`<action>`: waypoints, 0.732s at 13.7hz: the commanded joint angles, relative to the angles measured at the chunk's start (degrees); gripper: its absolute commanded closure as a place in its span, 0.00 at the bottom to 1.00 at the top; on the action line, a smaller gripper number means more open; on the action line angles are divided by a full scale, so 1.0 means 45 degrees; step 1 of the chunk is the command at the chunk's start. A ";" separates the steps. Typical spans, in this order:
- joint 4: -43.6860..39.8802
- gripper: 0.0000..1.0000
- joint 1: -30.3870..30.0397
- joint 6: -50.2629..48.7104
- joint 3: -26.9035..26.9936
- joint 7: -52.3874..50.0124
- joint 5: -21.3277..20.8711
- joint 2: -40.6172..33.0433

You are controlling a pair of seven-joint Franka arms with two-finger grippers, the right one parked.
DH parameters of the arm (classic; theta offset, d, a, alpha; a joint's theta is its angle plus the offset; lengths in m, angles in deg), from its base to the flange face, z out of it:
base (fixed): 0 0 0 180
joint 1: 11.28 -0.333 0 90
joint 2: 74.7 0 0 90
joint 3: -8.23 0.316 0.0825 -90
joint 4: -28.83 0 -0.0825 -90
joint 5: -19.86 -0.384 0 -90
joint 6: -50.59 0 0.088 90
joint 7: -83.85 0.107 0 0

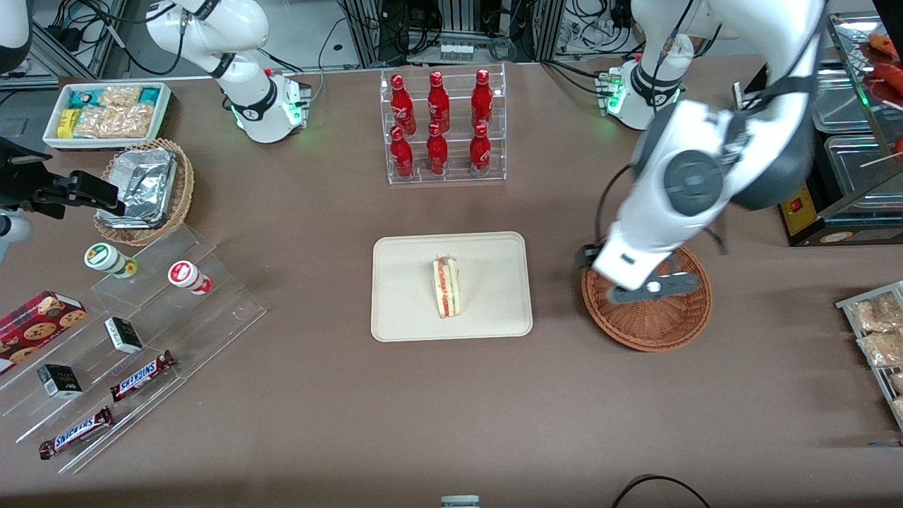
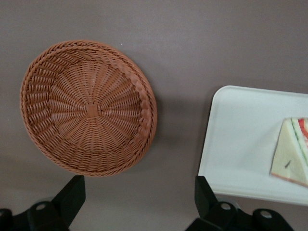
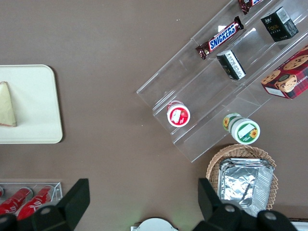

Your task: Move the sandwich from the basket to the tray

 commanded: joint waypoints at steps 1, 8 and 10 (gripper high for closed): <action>0.0923 0.00 -0.1686 -0.0950 -0.0746 0.2392 0.0478 -0.1488; 0.0710 0.00 -0.3231 -0.2828 -0.0571 0.5425 -0.0146 -0.3735; 0.0222 0.00 -0.3292 -0.3374 -0.0085 0.5973 -0.0147 -0.3775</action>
